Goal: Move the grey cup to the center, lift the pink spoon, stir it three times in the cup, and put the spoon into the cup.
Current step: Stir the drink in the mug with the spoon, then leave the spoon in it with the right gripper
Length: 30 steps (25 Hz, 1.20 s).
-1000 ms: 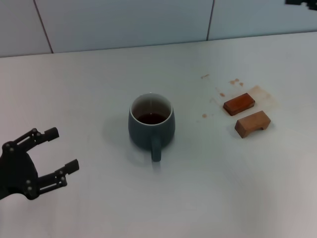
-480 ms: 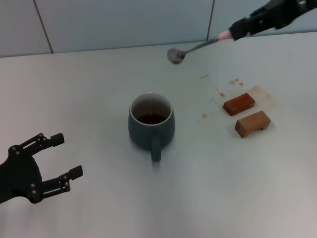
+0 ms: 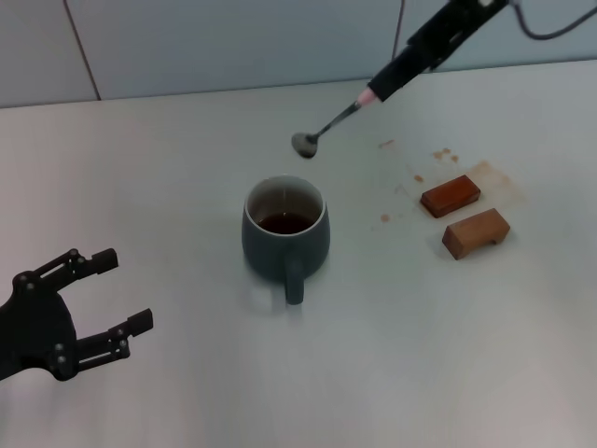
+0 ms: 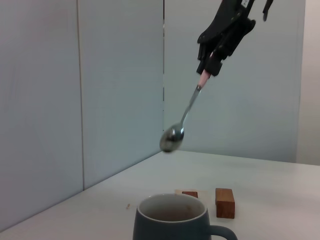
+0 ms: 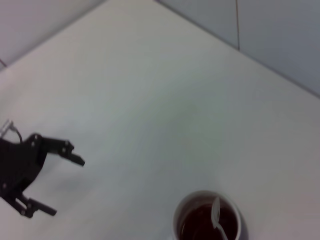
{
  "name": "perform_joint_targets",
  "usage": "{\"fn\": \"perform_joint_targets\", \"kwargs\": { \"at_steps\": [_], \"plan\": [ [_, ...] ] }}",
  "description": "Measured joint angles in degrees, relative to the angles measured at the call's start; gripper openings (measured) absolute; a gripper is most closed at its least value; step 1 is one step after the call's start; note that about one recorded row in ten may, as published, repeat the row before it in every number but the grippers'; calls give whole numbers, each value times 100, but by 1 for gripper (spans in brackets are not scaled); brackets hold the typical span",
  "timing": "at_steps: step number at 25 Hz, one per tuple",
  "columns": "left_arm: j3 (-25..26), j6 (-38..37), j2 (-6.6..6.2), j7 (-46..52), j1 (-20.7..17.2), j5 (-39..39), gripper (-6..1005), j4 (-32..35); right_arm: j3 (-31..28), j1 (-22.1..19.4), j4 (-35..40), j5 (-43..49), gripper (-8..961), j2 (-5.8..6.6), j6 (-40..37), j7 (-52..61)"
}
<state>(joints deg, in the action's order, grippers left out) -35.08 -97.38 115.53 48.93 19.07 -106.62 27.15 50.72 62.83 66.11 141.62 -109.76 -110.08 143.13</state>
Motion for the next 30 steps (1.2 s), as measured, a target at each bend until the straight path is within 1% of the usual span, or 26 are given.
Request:
{"fn": "perform_joint_targets", "kwargs": {
  "at_steps": [1,2,3,4,5,8,9,10,11,12,13,14,15,16,17,18,19,20,21,23,24,25,26,30],
  "plan": [
    [5,1,-1,5,0,0,856,7,176,150,-279,72,114,-1,170,-13],
    [5,1,-1,5,0,0,856,7,176,150,-279,72,114,-1,170,-13],
    [4,1,-1,5,0,0,856,9,309,217,-427,92,114,-1,256,-16],
    [12,1,-1,-1,0,0,856,13,526,336,-728,114,114,0,429,-37],
    [12,1,-1,-1,0,0,856,13,526,336,-728,114,114,0,429,-37],
    [33,1,2,-16,0,2,856,14,789,531,-1213,133,114,-13,735,-88],
    [37,1,1,-18,0,9,856,16,927,658,-1533,167,114,-46,933,-141],
    [37,1,1,-18,0,9,856,16,927,658,-1533,167,114,-46,933,-141],
    [37,1,0,-27,0,14,856,18,1021,780,-1807,256,114,-101,1086,-207],
    [37,1,0,-27,0,14,856,18,1021,780,-1807,256,114,-101,1086,-207],
    [37,1,0,-32,0,16,856,18,1058,842,-1941,324,114,-142,1163,-240],
    [37,7,-2,-36,0,24,856,19,1098,948,-2153,494,114,-223,1306,-322],
    [37,7,-2,-36,0,24,856,19,1098,948,-2153,494,114,-223,1306,-322],
    [37,11,-2,-37,1,30,856,19,1130,1040,-2339,670,114,-319,1393,-415],
    [37,20,-2,-37,5,31,856,18,1130,1040,-2339,670,114,-319,1393,-415],
    [38,28,-3,-37,9,31,856,19,1158,1074,-2400,739,114,-364,1431,-460],
    [37,53,-4,-36,23,26,856,19,1293,1126,-2462,802,114,-446,1515,-508],
    [37,53,-4,-36,23,26,856,19,1293,1126,-2462,802,114,-446,1515,-508],
    [37,62,-4,-35,24,22,856,19,1358,1146,-2480,817,114,-474,1562,-516],
    [37,67,1,-34,25,18,856,19,1485,1195,-2520,825,114,-546,1648,-517],
    [37,69,6,-38,26,16,856,19,1535,1239,-2544,852,114,-610,1719,-517],
    [37,69,6,-38,26,16,856,19,1535,1239,-2544,852,114,-610,1719,-517],
    [37,70,7,-43,26,16,856,16,1548,1276,-2558,928,114,-667,1841,-516],
    [37,71,21,-47,22,26,856,11,1551,1322,-2576,1047,114,-709,1981,-446]
  ]
}}
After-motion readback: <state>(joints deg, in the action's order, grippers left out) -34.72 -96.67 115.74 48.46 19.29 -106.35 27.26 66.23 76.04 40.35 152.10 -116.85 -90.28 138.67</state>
